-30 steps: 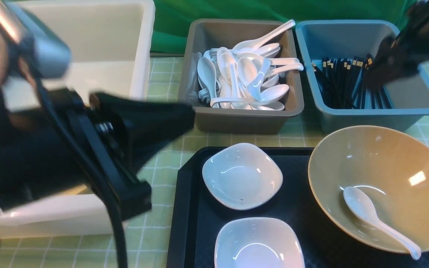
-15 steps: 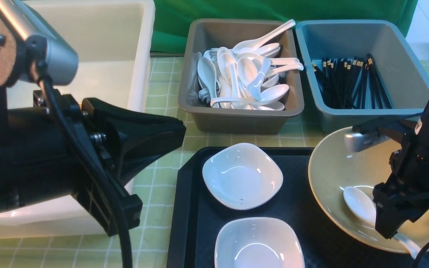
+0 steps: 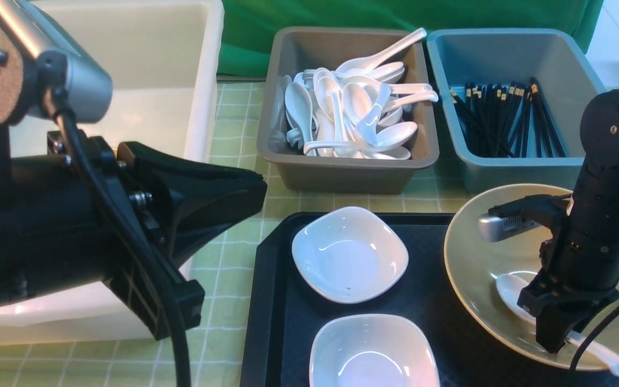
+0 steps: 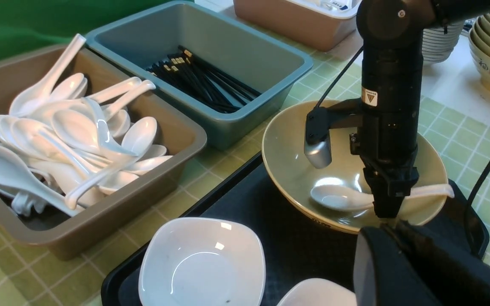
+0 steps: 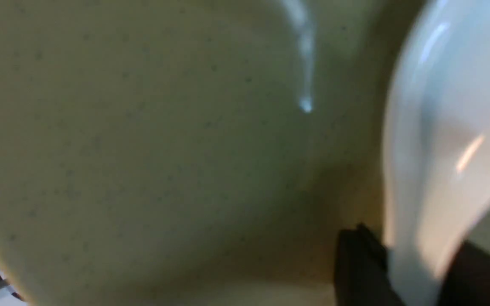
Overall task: On green table put chopsticks spoon bowls plates into blue grey white boxes.
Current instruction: 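Reach down and grasp the white spoon resting in the bowl with the right gripper, then place the white spoon into the bin of spoons with the right gripper, then grasp the large bowl on the tray by its rim, then place the tan bowl onto the bowl stack in the left bin with the left gripper, then grasp the small white bowl on the black tray by its rim with the left gripper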
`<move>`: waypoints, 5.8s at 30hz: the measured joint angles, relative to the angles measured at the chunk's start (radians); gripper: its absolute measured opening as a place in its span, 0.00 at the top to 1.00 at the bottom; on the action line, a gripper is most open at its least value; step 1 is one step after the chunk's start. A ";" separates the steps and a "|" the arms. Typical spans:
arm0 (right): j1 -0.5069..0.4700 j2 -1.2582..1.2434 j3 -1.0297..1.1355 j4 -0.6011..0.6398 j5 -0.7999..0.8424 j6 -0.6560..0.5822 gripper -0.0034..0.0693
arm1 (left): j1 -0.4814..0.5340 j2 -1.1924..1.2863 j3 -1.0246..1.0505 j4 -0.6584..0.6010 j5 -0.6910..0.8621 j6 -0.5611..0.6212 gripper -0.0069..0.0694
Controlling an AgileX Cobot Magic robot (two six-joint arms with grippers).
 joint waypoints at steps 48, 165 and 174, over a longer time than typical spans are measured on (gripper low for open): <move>-0.002 -0.046 -0.848 0.348 -0.015 -0.245 0.18 | 0.000 0.245 -0.031 -0.025 0.036 -0.180 0.70; 0.357 -0.495 -0.365 0.352 -0.166 -0.343 0.89 | 0.973 0.591 -0.550 0.250 0.696 -0.643 0.25; 0.357 -0.682 -0.099 0.247 -0.214 -0.269 0.87 | 0.343 0.553 -0.485 0.155 0.594 -0.552 0.20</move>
